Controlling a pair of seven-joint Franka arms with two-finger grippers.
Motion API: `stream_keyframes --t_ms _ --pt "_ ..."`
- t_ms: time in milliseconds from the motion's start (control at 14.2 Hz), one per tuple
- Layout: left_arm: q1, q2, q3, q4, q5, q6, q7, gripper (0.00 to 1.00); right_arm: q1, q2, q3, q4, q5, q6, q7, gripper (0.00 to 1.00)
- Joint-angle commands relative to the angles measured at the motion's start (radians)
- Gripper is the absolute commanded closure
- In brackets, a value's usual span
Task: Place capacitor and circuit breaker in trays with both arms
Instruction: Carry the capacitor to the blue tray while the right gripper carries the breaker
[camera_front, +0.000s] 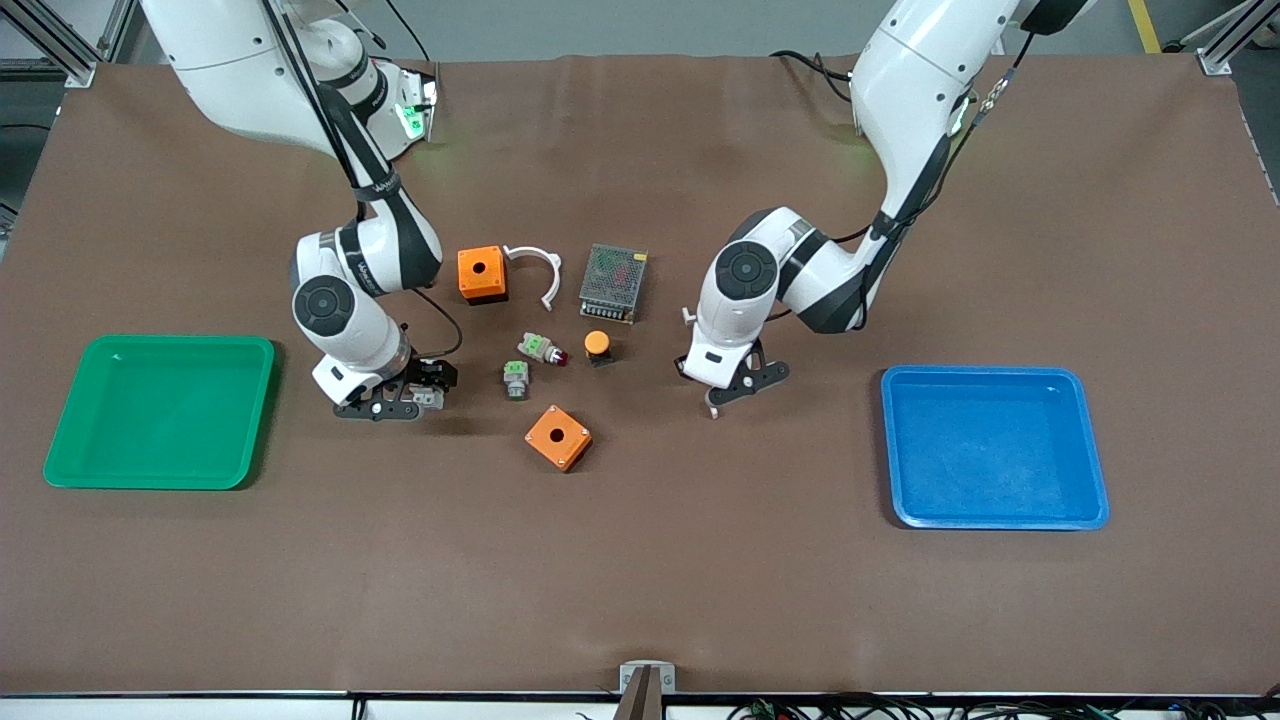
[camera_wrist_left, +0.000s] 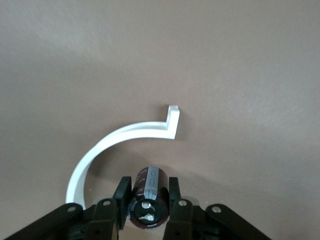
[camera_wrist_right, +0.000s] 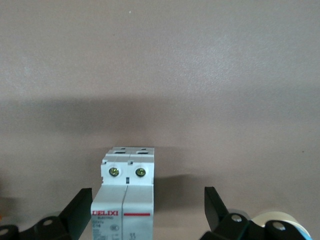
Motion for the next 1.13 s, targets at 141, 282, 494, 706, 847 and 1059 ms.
stream_keyframes --t_ms 141,282,494,706,847,1059 --pt "0.089 -0.134 -0.005 0.014 0.015 -0.195 0.056 0.83 0.008 -0.012 0.001 -0.027 -0.014 0.021 0.027 0.44" --pt "0.154 -0.168 -0.005 0.013 0.009 -0.223 0.147 0.83 0.006 -0.012 0.001 -0.022 -0.011 0.020 0.030 0.68" --pt "0.252 -0.194 -0.005 0.011 0.009 -0.246 0.292 0.83 -0.004 -0.013 0.001 -0.010 -0.007 0.004 0.055 1.00" --pt "0.370 -0.202 -0.007 0.007 0.007 -0.266 0.498 0.83 -0.101 -0.035 -0.002 0.050 -0.007 -0.072 -0.005 1.00" --pt "0.440 -0.200 -0.007 0.004 0.007 -0.275 0.611 0.83 -0.219 -0.049 -0.001 0.108 -0.007 -0.144 -0.109 1.00" --pt "0.529 -0.174 -0.004 0.010 0.009 -0.277 0.753 0.83 -0.426 -0.044 -0.002 0.186 -0.007 -0.203 -0.302 1.00"
